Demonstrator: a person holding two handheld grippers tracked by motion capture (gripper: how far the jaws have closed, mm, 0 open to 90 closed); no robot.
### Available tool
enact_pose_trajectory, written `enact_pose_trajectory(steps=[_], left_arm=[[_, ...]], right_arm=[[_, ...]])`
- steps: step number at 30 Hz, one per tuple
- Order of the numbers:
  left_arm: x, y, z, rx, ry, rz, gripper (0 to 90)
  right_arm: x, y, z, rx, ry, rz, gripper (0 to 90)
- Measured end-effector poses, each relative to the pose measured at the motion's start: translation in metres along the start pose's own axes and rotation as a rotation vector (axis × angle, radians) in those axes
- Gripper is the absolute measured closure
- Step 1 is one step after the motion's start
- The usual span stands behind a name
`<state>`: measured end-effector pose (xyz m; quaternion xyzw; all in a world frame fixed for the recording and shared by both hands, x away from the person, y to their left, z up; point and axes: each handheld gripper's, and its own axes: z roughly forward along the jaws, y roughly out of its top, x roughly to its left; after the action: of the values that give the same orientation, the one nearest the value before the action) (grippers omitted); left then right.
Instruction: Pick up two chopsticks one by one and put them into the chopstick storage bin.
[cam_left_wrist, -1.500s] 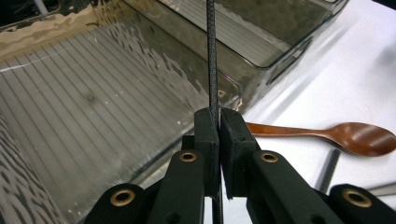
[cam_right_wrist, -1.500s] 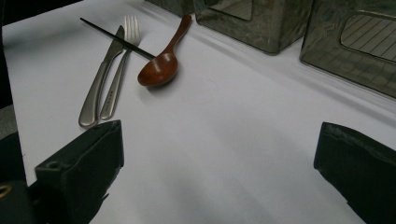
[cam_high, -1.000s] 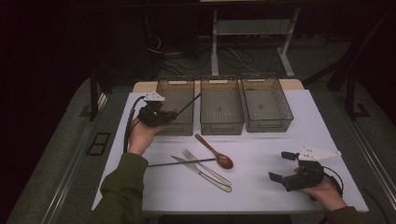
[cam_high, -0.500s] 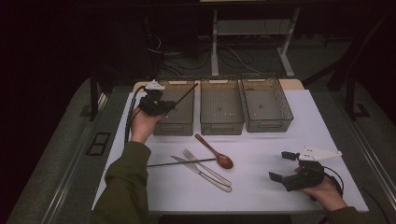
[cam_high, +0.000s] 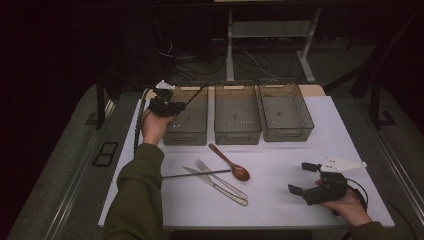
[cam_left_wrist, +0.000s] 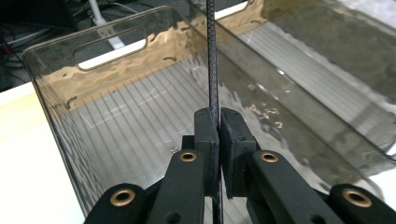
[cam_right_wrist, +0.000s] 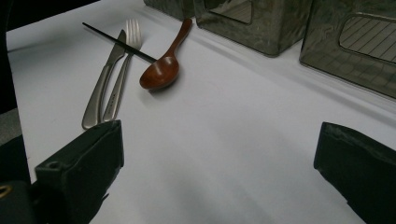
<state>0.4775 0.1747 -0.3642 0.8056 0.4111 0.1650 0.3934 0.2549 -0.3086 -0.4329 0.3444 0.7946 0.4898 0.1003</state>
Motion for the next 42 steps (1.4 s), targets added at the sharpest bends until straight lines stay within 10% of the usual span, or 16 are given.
enact_pose_trajectory(steps=[20,42], left_arm=[[0.008,-0.007,0.019,0.044,0.054,-0.016,76.8],[-0.006,0.001,-0.016,0.007,-0.001,0.027,53.4]], right_arm=[[0.000,-0.001,-0.002,-0.003,0.003,0.009,1.0],[0.000,-0.001,-0.003,-0.005,0.000,0.012,1.1]])
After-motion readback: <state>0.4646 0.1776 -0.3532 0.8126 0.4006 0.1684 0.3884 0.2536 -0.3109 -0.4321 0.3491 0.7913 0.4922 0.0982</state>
